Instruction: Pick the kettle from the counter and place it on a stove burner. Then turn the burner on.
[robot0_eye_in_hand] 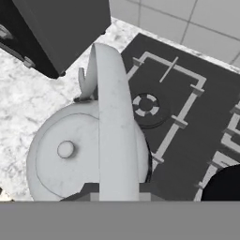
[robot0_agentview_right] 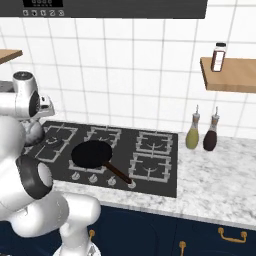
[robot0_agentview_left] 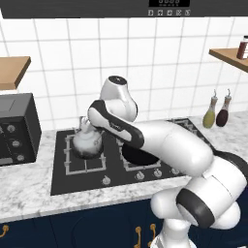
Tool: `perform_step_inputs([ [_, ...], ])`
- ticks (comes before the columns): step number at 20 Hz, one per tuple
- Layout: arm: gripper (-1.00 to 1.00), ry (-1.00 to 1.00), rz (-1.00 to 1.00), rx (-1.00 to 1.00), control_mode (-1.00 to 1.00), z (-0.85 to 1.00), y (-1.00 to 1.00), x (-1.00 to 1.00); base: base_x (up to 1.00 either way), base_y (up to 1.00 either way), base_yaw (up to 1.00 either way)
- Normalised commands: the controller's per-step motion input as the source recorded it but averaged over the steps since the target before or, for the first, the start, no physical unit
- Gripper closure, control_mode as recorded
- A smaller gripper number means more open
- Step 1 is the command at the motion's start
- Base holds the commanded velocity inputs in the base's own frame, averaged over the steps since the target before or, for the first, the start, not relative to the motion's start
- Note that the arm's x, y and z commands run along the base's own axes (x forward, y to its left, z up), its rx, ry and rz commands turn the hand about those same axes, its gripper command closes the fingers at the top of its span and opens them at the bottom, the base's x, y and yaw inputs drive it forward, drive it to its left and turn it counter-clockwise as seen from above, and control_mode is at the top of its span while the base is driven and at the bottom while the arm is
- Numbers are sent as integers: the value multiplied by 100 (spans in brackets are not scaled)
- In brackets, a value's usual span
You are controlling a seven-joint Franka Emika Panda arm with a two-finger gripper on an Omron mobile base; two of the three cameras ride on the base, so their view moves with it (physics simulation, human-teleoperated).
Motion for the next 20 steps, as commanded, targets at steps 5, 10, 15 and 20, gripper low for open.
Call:
perform_step_inputs([
  [5, 100, 6, -6, -2, -100, -25, 69, 61, 0, 0, 0],
  [10, 100, 2, -10, -4, -100, -13, 51, 43, 0, 0, 0],
  [15, 100, 0, -17, -2, -100, 0, -10, 10, 0, 0, 0],
  [20, 100, 0, -14, 0, -100, 0, -43, 0, 0, 0, 0],
])
